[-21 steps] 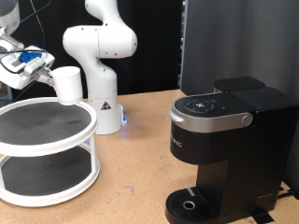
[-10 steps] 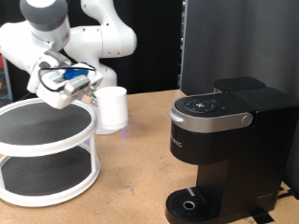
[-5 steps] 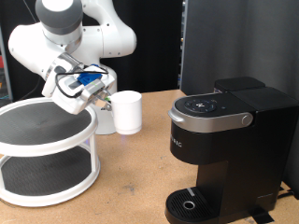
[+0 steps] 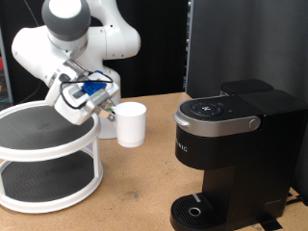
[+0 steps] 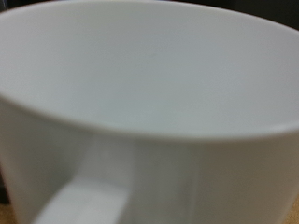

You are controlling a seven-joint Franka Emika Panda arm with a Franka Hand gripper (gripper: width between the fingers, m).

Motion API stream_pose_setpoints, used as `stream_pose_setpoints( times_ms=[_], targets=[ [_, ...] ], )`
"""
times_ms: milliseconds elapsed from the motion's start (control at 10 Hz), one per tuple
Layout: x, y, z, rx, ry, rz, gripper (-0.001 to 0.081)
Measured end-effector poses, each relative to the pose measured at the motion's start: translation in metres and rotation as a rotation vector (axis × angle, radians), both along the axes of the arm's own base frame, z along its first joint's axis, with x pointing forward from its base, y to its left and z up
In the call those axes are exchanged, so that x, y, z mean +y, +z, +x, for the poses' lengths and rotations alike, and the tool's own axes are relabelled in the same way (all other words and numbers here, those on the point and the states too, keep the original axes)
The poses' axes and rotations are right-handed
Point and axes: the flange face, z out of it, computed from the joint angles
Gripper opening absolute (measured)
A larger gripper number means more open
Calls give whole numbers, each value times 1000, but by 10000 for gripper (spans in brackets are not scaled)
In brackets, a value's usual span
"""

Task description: Make a cup of coffee with the keurig machine

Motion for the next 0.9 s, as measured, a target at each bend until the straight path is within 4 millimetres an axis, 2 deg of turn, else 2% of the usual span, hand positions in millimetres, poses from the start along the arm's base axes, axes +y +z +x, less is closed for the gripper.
stream_pose_setpoints(
  times_ms=[900],
  targets=[
    [10, -59, 9, 54, -5, -64, 69]
  ],
)
